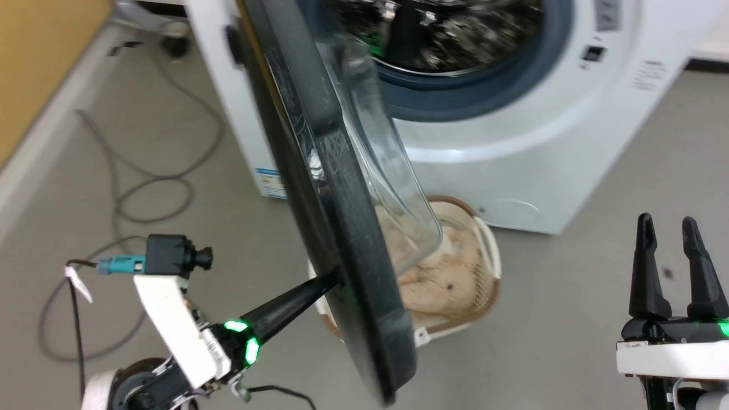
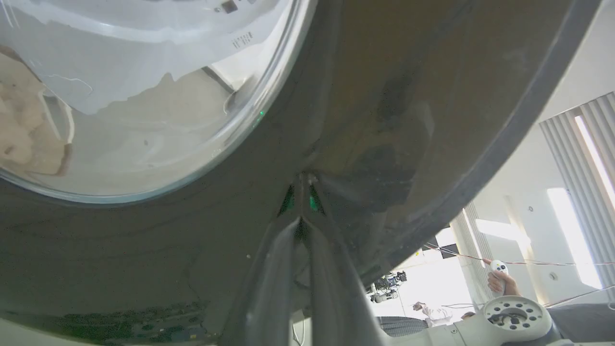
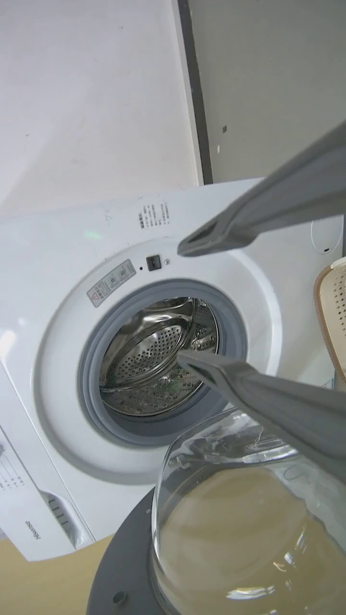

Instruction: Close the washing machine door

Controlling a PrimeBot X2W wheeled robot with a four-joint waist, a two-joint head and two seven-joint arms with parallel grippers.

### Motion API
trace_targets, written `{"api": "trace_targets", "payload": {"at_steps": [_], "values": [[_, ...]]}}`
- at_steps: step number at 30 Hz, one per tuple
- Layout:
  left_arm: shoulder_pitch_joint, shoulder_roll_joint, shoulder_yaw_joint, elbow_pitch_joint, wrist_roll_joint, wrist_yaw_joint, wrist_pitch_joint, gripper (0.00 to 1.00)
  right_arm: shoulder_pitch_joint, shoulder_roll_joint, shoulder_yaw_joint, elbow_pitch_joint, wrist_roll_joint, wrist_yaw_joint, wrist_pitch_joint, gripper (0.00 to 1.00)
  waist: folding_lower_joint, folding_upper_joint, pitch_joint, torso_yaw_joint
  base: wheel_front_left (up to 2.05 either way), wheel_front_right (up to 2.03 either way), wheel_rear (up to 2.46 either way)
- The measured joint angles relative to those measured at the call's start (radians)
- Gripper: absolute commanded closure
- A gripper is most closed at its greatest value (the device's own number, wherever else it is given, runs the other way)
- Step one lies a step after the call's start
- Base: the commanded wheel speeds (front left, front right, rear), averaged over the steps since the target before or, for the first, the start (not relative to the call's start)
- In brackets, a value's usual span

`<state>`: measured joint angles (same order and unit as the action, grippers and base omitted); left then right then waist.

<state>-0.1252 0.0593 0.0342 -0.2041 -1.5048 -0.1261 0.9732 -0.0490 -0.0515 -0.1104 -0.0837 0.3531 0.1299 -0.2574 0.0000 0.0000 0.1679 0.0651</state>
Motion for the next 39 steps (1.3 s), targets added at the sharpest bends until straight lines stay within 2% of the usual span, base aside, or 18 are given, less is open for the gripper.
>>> {"api": "trace_targets", "payload": {"at_steps": [7, 20, 31, 36, 37, 38, 39], "values": [[-0.077, -0.006, -0.046, 0.055, 0.026, 0.0, -0.108, 1.0, -0.002, 0.0, -0.003, -0.009, 0.016, 0.0, 0.0, 0.0, 0.0, 0.0, 0.043, -0.107, 0.0, 0.0, 0.0], [-0.249, -0.008, -0.168, 0.228, 0.038, 0.0, -0.349, 1.0, -0.023, 0.0, 0.005, -0.024, 0.043, 0.0, 0.0, 0.0, -0.0001, 0.0, 0.123, -0.25, 0.0, 0.0, 0.0], [-0.327, -0.009, -0.219, 0.348, 0.02, 0.0, -0.501, 1.0, -0.022, 0.0, 0.016, -0.028, 0.052, 0.0, 0.0, 0.0, 0.0, 0.0, 0.142, -0.322, 0.0, 0.0, 0.0], [-0.326, -0.006, -0.246, 0.349, 0.092, 0.0, -0.594, 1.0, -0.019, 0.0, 0.005, -0.027, 0.049, 0.0, 0.0, 0.0, 0.0, 0.0, 0.118, -0.315, 0.0, 0.0, 0.0], [-0.325, -0.003, -0.248, 0.356, 0.119, 0.0, -0.629, 0.53, -0.017, 0.0, 0.005, -0.026, 0.045, 0.0, 0.0, 0.0, 0.0, 0.0, 0.11, -0.311, 0.0, 0.0, 0.0], [-0.324, 0.011, -0.26, 0.355, 0.158, 0.0, -0.659, 0.0, -0.013, 0.0, 0.004, -0.025, 0.042, 0.0, 0.0, 0.0, 0.0, 0.0, 0.102, -0.306, 0.0, 0.0, 0.0], [-0.324, 0.027, -0.277, 0.351, 0.204, 0.0, -0.695, 0.0, -0.008, 0.0, 0.003, -0.023, 0.039, 0.0, 0.0, 0.0, 0.0, 0.0, 0.093, -0.302, 0.0, 0.0, 0.0]]}}
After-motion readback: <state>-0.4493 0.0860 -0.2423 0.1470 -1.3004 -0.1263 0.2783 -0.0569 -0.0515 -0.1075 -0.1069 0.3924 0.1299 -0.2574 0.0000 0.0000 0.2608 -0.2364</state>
